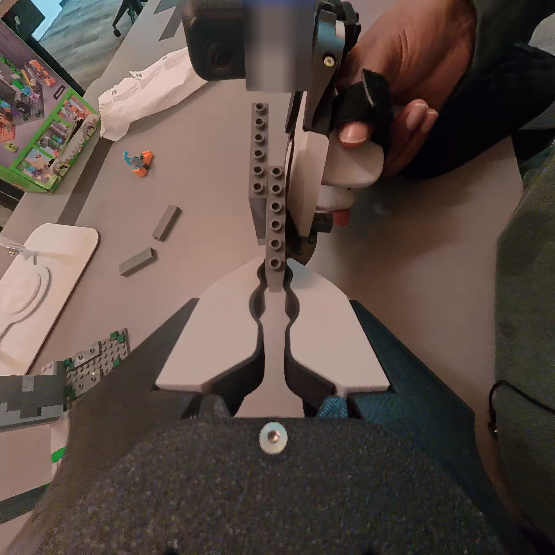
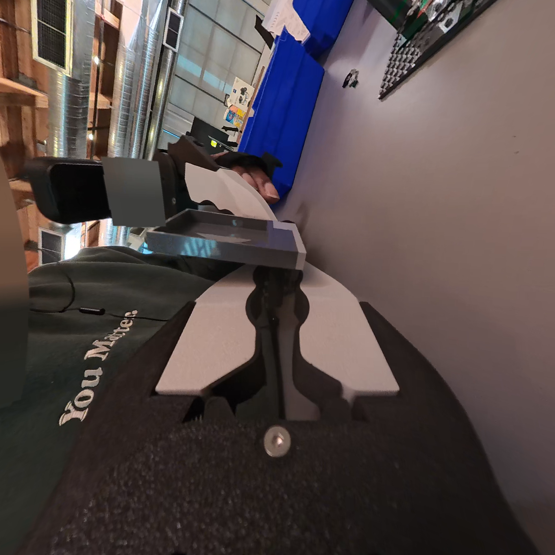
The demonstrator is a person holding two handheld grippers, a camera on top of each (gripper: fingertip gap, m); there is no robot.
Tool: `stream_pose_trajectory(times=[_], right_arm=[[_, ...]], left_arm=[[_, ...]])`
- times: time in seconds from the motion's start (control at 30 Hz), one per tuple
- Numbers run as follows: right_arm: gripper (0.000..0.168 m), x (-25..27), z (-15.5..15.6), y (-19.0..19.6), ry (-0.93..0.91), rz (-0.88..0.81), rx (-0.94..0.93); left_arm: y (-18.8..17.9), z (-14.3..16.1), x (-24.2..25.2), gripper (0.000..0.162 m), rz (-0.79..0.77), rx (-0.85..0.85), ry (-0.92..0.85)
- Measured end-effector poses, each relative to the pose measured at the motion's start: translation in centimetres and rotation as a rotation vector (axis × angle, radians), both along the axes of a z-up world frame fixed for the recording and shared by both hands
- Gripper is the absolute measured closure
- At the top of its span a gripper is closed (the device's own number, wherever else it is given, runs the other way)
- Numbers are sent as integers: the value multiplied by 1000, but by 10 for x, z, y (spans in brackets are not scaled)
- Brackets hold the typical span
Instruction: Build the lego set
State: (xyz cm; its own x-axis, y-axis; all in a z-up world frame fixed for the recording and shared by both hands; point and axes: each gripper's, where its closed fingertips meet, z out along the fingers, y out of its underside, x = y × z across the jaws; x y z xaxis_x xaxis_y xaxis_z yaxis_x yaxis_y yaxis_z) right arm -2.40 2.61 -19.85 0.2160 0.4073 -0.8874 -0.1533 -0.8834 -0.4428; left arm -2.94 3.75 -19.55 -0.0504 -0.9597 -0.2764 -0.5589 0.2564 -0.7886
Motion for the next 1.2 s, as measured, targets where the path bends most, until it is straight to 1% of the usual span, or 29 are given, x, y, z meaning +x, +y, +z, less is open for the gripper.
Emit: stream_pose_trajectory(times=[0.2, 0.67, 0.97, 1.2], right_arm=[[151, 0, 6, -2, 40, 11, -7], [150, -2, 6, -4, 30, -3, 0], [153, -1, 7, -4, 21, -40, 47], [153, 0, 7, -5, 32, -60, 43]], left_arm=[[-1, 4, 0, 154, -18, 15, -9], [-5, 6, 3, 154, -30, 23, 11], [-6, 10, 4, 154, -41, 78, 20], [-7, 10, 5, 154, -52, 93, 18]])
